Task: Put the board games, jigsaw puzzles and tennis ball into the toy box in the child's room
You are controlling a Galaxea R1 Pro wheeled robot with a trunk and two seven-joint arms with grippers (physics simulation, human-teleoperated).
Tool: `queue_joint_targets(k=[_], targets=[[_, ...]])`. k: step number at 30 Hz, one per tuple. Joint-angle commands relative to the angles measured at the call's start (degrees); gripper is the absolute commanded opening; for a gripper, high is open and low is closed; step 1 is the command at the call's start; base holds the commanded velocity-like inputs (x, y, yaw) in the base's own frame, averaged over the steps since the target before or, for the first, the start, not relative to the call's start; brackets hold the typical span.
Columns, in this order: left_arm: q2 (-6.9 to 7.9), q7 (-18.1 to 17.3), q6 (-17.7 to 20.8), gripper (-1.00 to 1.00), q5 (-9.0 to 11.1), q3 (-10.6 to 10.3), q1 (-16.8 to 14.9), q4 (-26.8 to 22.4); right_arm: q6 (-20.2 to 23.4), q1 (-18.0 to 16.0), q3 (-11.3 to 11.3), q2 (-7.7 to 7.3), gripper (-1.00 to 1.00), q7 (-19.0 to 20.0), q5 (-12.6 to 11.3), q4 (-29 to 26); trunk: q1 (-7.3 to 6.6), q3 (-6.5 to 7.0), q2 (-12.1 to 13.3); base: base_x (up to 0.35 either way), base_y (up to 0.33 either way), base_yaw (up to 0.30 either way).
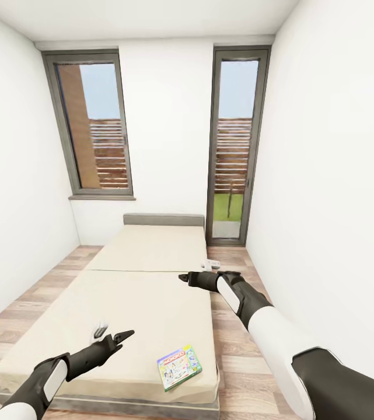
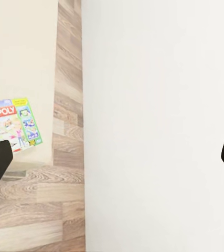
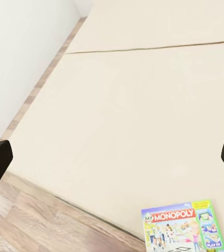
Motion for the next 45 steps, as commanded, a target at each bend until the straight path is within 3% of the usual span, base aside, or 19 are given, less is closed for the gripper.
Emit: queue_joint_targets(k=[1, 14, 31, 45], targets=[[-0.02, -0.08, 0.41, 1.00, 0.25, 0.12, -0.02, 0.03, -0.03, 0.04, 0.06, 0.00, 1.00, 0.07, -0.03, -0.04, 0.24, -0.20, -0.46, 0.000, 0.000, 0.000], [-0.13, 0.14, 0.32, 1.00, 0.25, 0.06, -0.03, 0.08, -2.86, 4.36, 0.04, 0.00, 1.00, 0.08, -0.40, -0.04, 3.10, -2.54, -5.67, 0.000, 0.000, 0.000], [0.37, 0.20, 0.57, 1.00, 0.33, 0.21, -0.03, 0.12, -3.15, 4.73, 0.10, 0.00, 1.00, -0.17, -0.33, -0.13, 6.83, -5.59, -12.49, 0.000, 0.000, 0.000], [0.62, 0.49, 0.97, 1.00, 0.27, 4.49, 0.05, 0.12, -3.16, 4.73, 0.08, 0.00, 1.00, -0.41, -0.33, -0.13, 9.91, -8.10, -18.10, 0.000, 0.000, 0.000]])
